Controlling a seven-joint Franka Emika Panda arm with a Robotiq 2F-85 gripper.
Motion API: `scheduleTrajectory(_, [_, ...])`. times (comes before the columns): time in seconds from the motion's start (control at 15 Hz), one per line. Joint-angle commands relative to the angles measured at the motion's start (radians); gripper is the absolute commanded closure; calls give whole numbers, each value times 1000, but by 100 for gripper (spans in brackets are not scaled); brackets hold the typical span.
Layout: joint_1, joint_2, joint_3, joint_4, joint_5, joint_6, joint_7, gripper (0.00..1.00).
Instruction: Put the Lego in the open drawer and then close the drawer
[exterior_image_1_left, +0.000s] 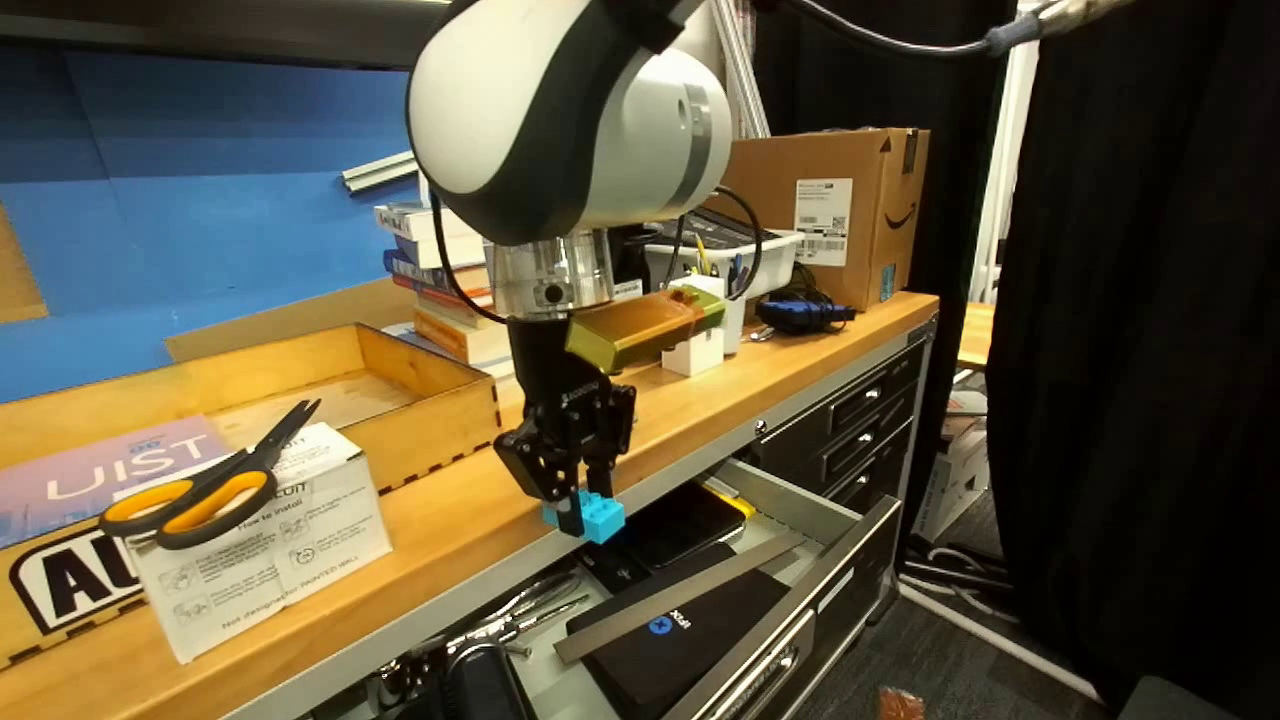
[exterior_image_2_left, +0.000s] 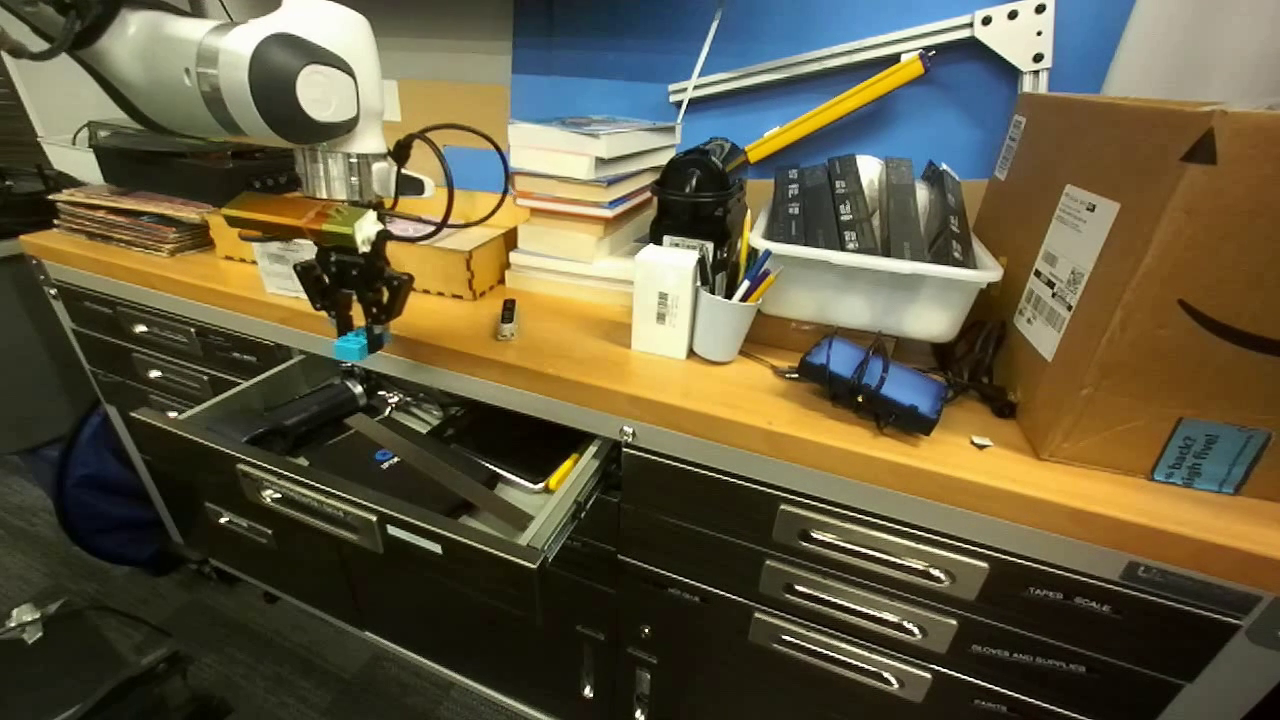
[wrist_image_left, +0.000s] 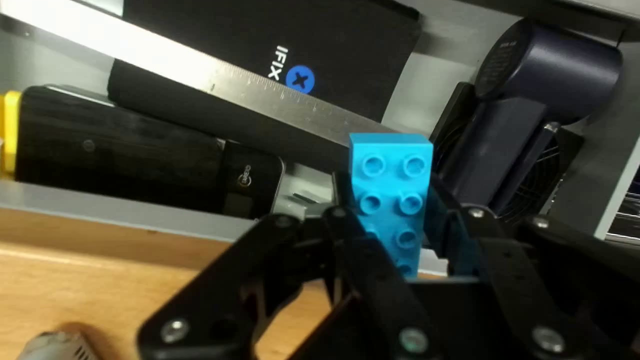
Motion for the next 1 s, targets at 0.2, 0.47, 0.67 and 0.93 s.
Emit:
scheduleTrajectory(0.2, [-6, -26, -10, -146, -31, 135, 125, 89])
scheduleTrajectory(0.47, [-7, 30, -30, -152, -69, 197, 209, 89])
scheduleTrajectory(0.67, [-6, 68, -47, -153, -81, 249, 259, 89])
scheduleTrajectory(0.93, [-1, 111, -60, -151, -73, 287, 287, 89])
